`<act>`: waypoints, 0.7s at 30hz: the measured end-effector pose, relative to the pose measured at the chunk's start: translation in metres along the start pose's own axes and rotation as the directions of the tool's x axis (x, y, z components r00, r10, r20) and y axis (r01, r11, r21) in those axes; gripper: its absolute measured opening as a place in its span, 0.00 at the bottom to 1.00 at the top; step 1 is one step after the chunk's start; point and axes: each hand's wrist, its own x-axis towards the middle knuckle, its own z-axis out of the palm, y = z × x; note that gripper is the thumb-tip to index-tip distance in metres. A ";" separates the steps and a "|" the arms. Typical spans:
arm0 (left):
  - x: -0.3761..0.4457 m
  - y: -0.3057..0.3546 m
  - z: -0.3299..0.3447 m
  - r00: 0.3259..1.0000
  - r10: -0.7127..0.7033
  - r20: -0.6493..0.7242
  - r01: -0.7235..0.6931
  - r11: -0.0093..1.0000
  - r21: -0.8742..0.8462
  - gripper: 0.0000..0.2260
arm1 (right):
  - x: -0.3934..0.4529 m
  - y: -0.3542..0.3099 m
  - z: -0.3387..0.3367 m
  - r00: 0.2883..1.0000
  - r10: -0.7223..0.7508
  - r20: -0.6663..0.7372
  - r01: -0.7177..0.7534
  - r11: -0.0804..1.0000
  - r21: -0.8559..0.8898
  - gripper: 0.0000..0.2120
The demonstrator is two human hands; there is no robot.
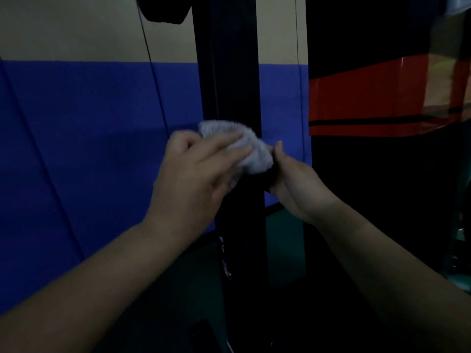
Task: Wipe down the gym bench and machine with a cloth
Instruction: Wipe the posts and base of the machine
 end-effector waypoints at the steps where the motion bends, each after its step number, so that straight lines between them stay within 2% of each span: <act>1: 0.011 -0.004 0.010 0.999 -0.005 0.034 0.003 0.998 0.066 0.16 | -0.002 -0.001 0.001 1.000 0.008 0.004 -0.008 0.999 0.031 0.27; 4: -0.005 0.003 0.025 0.980 -0.073 0.187 0.051 0.992 0.119 0.18 | -0.007 0.003 0.001 1.000 -0.009 0.020 0.008 0.997 0.073 0.26; 8: -0.086 0.018 0.042 0.911 0.084 0.405 -0.118 0.991 0.062 0.16 | -0.019 0.019 -0.006 1.000 0.012 0.017 -0.011 0.999 -0.037 0.23; 10: -0.107 0.026 0.046 0.903 0.143 0.404 -0.141 0.989 -0.034 0.17 | -0.026 0.030 -0.009 1.000 0.030 -0.002 -0.030 0.995 -0.091 0.23; 12: -0.106 0.035 0.034 0.917 0.124 0.379 -0.110 0.992 -0.060 0.19 | -0.029 0.040 -0.008 0.999 0.045 0.006 -0.043 0.983 -0.179 0.25; 15: -0.074 0.024 0.042 0.958 0.109 0.264 -0.103 0.994 -0.034 0.20 | -0.029 0.038 -0.002 0.999 0.034 -0.039 -0.042 0.977 -0.210 0.37; 16: -0.066 0.019 0.057 0.964 0.046 0.263 -0.069 0.995 0.079 0.20 | -0.029 0.038 -0.002 0.998 0.033 -0.046 -0.042 0.979 -0.199 0.40; 17: -0.056 0.018 0.066 0.945 -0.161 0.286 0.122 0.981 0.147 0.19 | -0.028 0.038 -0.002 0.997 0.036 -0.062 -0.047 0.979 -0.198 0.41; 18: -0.056 0.018 0.065 0.827 -0.451 0.335 0.404 0.892 0.202 0.18 | -0.028 0.038 -0.001 0.996 0.050 -0.077 -0.065 0.977 -0.204 0.39; 19: -0.062 0.017 0.069 0.797 -0.566 0.210 0.544 0.825 0.154 0.17 | -0.029 0.039 0.000 0.995 0.060 -0.085 -0.078 0.972 -0.221 0.36; 20: -0.078 0.019 0.073 0.831 -0.490 0.262 0.486 0.870 0.085 0.17 | -0.031 0.042 0.001 0.994 0.072 -0.083 -0.091 0.964 -0.252 0.33; 21: -0.104 0.023 0.087 0.908 -0.258 0.331 0.234 0.966 0.111 0.18 | -0.034 0.046 0.001 0.993 0.080 -0.084 -0.101 0.952 -0.290 0.30</act>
